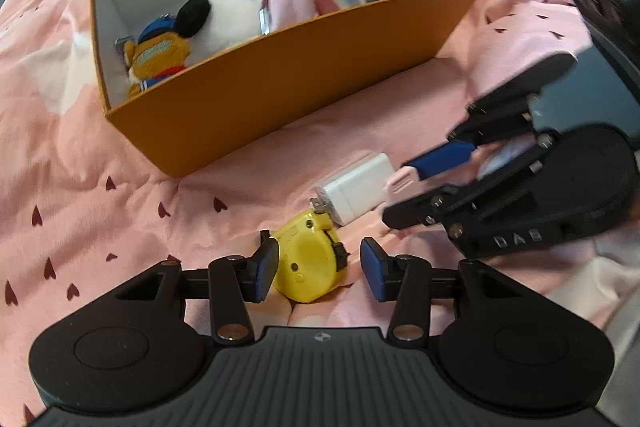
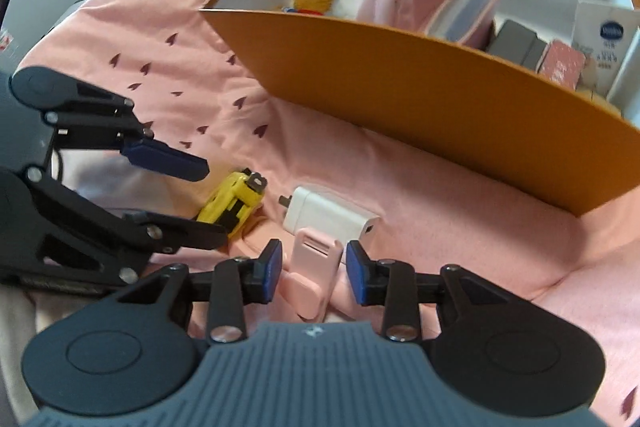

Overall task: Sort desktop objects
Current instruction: 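Grasp the yellow tape measure with the left gripper while the right grasps the pink item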

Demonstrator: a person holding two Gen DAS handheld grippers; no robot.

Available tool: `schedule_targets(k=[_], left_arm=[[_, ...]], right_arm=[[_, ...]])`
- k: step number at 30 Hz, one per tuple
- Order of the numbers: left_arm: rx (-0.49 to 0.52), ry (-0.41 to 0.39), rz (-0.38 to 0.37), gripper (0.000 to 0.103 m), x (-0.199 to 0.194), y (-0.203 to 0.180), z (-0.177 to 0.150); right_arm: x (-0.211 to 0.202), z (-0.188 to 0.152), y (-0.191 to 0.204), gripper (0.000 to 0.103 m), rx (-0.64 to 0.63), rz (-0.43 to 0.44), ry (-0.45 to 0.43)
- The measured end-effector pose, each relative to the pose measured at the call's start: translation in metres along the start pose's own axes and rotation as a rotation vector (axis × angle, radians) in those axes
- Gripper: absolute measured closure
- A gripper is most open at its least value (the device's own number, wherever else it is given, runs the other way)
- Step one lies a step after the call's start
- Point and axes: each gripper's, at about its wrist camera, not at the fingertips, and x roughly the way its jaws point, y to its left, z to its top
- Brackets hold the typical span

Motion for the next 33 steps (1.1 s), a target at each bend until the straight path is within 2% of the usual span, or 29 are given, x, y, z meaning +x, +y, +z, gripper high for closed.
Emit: schedule_targets(k=[4, 7, 9, 16, 21, 23, 28, 33], left_arm=[[-0.023, 0.010, 0.026, 0.048, 0.013, -0.001, 0.002], [-0.036, 0.012, 0.047, 0.047, 0.017, -0.002, 0.002], [-0.049, 0.008, 0.061, 0.046, 0.020, -0.004, 0.004], [-0.102, -0.006, 0.085, 0.044, 0.022, 0.002, 0.006], [-0.179, -0.028, 0.107, 0.048, 0.020, 0.014, 0.006], [-0.188, -0.028, 0.111, 0.049, 0.020, 0.016, 0.007], [-0.179, -0.021, 0.145, 0.049, 0.022, 0.013, 0.007], [-0.117, -0.024, 0.189, 0.047, 0.027, -0.001, 0.006]], right_arm=[[0.004, -0.011, -0.002, 0.065, 0.064, 0.004, -0.040], [0.001, -0.016, -0.005, 0.075, 0.105, 0.009, -0.067], [0.001, -0.018, -0.005, 0.075, 0.112, 0.008, -0.077], [-0.007, -0.023, 0.003, 0.076, 0.072, -0.042, -0.139], [-0.019, -0.025, 0.000, 0.076, 0.090, -0.104, -0.192], [-0.019, -0.024, -0.002, 0.076, 0.092, -0.116, -0.184], [-0.004, -0.020, -0.001, 0.075, 0.064, -0.085, -0.117], [0.004, -0.015, -0.006, 0.072, 0.068, -0.057, -0.106]])
